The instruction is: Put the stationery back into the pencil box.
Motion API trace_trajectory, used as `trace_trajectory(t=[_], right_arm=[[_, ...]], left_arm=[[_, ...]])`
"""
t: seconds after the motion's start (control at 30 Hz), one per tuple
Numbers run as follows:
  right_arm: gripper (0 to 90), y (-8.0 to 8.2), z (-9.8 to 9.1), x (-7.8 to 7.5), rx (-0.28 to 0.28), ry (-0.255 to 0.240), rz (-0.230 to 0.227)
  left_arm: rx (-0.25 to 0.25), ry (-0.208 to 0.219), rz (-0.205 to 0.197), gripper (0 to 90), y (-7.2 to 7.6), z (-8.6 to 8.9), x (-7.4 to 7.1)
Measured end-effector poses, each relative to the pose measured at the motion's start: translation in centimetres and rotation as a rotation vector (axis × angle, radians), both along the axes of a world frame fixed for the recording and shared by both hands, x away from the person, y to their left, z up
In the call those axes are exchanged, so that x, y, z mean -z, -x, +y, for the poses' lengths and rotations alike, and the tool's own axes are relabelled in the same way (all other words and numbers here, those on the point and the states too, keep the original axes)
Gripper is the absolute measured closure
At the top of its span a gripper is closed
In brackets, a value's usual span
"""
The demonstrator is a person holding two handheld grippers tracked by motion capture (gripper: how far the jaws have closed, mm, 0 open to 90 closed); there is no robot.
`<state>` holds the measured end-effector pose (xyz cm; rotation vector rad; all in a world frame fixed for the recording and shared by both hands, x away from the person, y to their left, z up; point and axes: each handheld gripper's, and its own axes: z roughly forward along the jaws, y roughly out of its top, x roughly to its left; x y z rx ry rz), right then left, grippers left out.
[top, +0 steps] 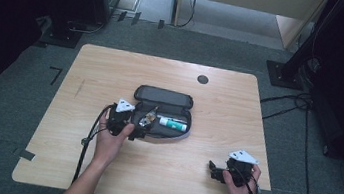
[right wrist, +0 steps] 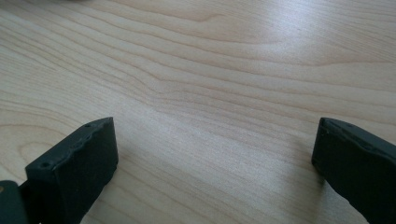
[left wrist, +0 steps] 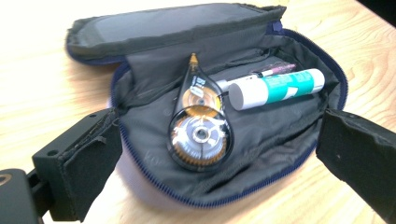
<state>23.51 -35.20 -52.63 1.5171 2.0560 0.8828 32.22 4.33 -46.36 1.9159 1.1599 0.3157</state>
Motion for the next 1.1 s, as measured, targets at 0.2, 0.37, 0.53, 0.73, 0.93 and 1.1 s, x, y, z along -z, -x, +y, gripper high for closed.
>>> trace_trajectory(t=[0.2,0.37,0.53,0.73,0.93,1.1], right_arm=[[10.7,0.2,-0.3,-0.1,0.042,-0.014,-0.026],[7.0,0.5,-1.2,-0.3,0.075,-0.052,-0.044],[5.3,1.1,-1.8,-0.5,0.083,-0.043,-0.044],[5.3,1.8,-3.0,-0.8,0.103,-0.057,-0.044],[5.3,2.6,-3.7,-0.7,0.11,-0.039,-0.039],[5.3,3.2,-4.2,-0.5,0.119,-0.057,-0.026]], left_arm=[[-0.043,-0.002,-0.011,0.7,1.6,2.3,0.2],[-0.06,-0.015,-0.021,0.0,2.7,4.2,0.8],[-0.088,-0.015,-0.033,0.0,3.6,6.1,1.5],[-0.113,-0.023,-0.038,0.0,4.4,8.0,2.1],[-0.153,-0.031,-0.035,0.0,5.4,10.4,2.8],[-0.195,-0.036,-0.024,0.0,6.1,12.6,3.5]])
